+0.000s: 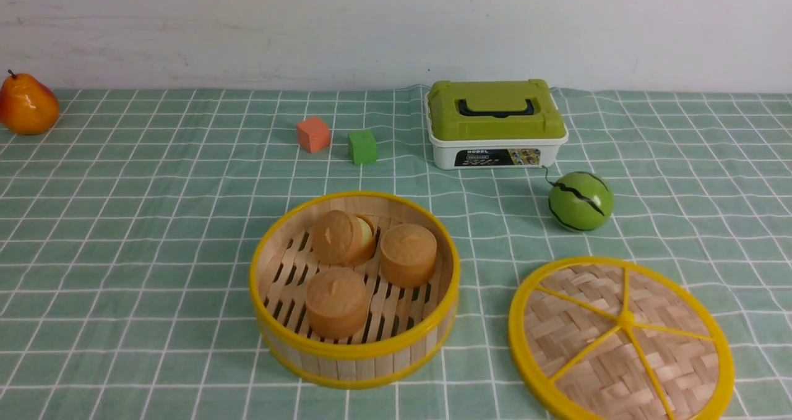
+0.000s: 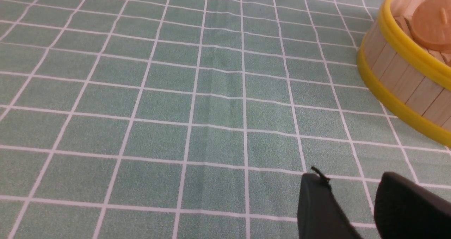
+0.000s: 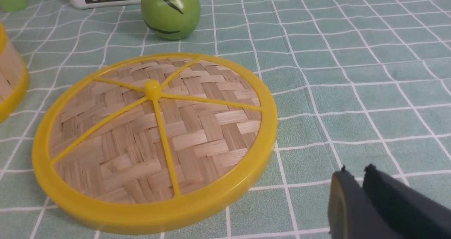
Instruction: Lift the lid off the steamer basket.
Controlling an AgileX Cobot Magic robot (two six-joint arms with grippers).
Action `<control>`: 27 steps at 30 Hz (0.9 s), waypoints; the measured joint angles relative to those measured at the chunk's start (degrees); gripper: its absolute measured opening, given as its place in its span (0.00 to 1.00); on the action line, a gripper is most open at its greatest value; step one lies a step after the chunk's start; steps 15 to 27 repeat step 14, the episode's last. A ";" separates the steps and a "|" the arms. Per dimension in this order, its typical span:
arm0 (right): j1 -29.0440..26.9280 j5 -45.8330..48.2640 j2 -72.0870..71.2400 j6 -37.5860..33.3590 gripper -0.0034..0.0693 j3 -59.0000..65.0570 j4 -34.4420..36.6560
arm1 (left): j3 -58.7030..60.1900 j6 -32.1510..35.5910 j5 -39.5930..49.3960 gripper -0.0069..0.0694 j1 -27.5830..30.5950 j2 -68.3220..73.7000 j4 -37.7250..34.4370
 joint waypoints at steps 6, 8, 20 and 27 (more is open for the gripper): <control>0.00 0.00 0.00 0.00 0.11 0.00 0.00 | 0.00 0.00 0.00 0.40 0.00 0.00 0.00; 0.00 0.00 0.00 0.00 0.12 0.00 0.00 | 0.00 0.00 0.00 0.40 0.00 0.00 0.00; 0.00 0.00 0.00 0.00 0.13 0.00 0.00 | 0.00 0.00 0.00 0.40 0.00 0.00 0.00; 0.00 0.00 0.00 0.00 0.13 0.00 0.00 | 0.00 0.00 0.00 0.40 0.00 0.00 0.00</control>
